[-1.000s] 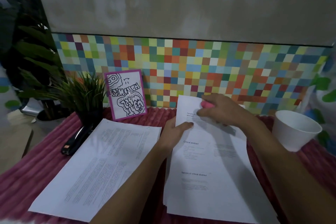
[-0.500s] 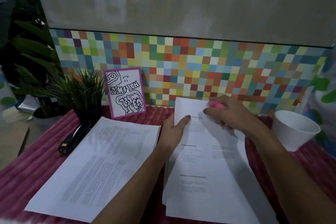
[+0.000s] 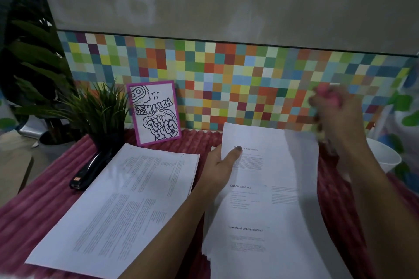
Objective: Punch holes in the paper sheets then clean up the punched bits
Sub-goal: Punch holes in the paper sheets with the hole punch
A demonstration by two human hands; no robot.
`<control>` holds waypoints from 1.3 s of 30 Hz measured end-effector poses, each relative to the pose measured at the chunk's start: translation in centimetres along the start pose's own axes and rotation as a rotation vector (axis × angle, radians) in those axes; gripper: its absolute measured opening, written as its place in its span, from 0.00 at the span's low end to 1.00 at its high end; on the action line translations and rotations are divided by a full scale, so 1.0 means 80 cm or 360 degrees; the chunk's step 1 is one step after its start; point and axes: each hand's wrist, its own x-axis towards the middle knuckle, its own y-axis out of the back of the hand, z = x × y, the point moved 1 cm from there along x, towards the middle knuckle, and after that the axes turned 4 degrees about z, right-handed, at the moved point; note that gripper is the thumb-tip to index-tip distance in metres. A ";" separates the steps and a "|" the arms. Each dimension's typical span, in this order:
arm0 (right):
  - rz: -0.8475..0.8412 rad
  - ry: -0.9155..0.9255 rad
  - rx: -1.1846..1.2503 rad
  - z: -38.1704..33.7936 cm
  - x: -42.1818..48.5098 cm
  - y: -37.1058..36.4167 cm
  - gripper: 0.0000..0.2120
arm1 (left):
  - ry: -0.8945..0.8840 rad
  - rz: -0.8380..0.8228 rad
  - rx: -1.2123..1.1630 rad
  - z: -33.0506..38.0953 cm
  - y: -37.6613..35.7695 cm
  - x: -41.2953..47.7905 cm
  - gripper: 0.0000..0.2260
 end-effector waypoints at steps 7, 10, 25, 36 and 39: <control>-0.0255 -0.0371 0.1623 -0.058 -0.008 -0.081 0.12 | -0.0049 -0.0122 -0.0072 0.003 -0.012 -0.009 0.08; -0.0202 -0.0232 0.1560 -0.054 -0.020 -0.108 0.13 | -0.0071 -0.0143 -0.0061 0.001 -0.012 -0.010 0.10; -0.0362 -0.0237 0.1278 -0.058 -0.009 -0.145 0.13 | -0.0103 -0.0155 -0.0134 0.005 -0.003 -0.009 0.08; -0.0426 0.0050 0.1220 -0.091 0.014 -0.104 0.12 | -0.0020 -0.0058 -0.0353 -0.006 0.000 -0.001 0.07; -0.0665 0.0238 0.0335 -0.103 0.007 -0.059 0.11 | -0.0055 -0.0040 -0.0272 -0.007 0.004 0.000 0.08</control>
